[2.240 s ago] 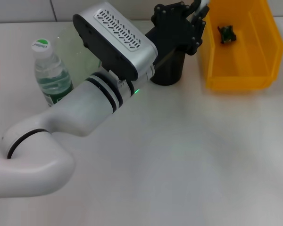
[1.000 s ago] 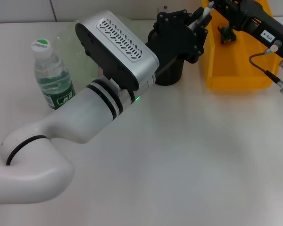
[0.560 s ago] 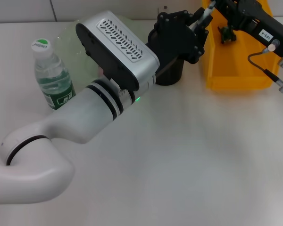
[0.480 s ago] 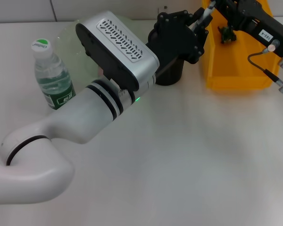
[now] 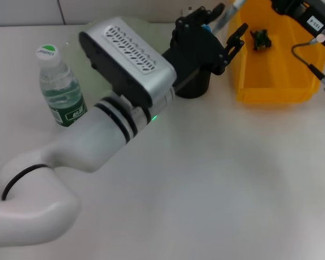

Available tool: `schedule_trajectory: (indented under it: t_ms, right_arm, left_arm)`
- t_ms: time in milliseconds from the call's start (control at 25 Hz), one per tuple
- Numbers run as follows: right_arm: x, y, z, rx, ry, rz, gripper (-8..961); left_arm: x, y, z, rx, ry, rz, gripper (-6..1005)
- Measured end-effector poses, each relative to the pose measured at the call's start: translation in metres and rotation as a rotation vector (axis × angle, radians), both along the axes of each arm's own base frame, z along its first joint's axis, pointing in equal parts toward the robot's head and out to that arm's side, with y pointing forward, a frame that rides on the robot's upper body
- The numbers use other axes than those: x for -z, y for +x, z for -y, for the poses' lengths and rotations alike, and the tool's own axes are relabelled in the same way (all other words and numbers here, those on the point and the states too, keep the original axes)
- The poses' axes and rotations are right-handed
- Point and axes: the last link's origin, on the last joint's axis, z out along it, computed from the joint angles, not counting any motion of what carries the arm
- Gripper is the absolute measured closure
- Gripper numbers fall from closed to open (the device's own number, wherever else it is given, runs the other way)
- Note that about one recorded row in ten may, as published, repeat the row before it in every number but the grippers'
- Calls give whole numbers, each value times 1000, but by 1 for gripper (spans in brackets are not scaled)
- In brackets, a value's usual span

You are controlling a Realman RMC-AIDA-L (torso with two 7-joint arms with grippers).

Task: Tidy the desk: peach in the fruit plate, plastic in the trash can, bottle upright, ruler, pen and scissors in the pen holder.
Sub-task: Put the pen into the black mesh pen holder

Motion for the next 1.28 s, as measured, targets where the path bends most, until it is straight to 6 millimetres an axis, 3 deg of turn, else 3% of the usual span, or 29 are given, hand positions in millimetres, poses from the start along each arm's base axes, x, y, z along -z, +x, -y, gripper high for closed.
schedule_trajectory:
  t_ms: [120, 200, 280, 640, 760, 1000, 1120, 1160, 1280]
  right_arm:
    - [-4, -1, -5, 5, 35, 17, 811]
    - [-5, -7, -14, 3, 45, 48, 808]
    - [-2, -12, -19, -2, 39, 78, 806]
    - [12, -25, -32, -15, 7, 189, 794]
    - [19, -27, -35, -11, -5, 229, 790]
    - [25, -30, -40, -8, -17, 279, 781]
    - [32, -35, -46, -1, -23, 318, 777]
    - [33, -36, -47, -1, -25, 327, 776]
    - [37, -38, -49, 3, -31, 347, 772]
  left_arm:
    - [-12, 3, 12, -27, -25, 44, 523]
    - [-37, 3, 31, -81, -102, 26, 419]
    - [-49, 2, 42, -105, -137, 11, 314]
    - [-84, 0, 67, -198, -234, -31, 214]
    - [-98, 13, 74, -222, -326, -68, 217]
    - [-106, 22, 74, -164, -495, -78, 230]
    - [-115, 13, 71, -41, -591, 19, 263]
    - [-124, -11, 72, 58, -614, 96, 279]
    - [-124, -29, 73, 110, -609, 107, 325]
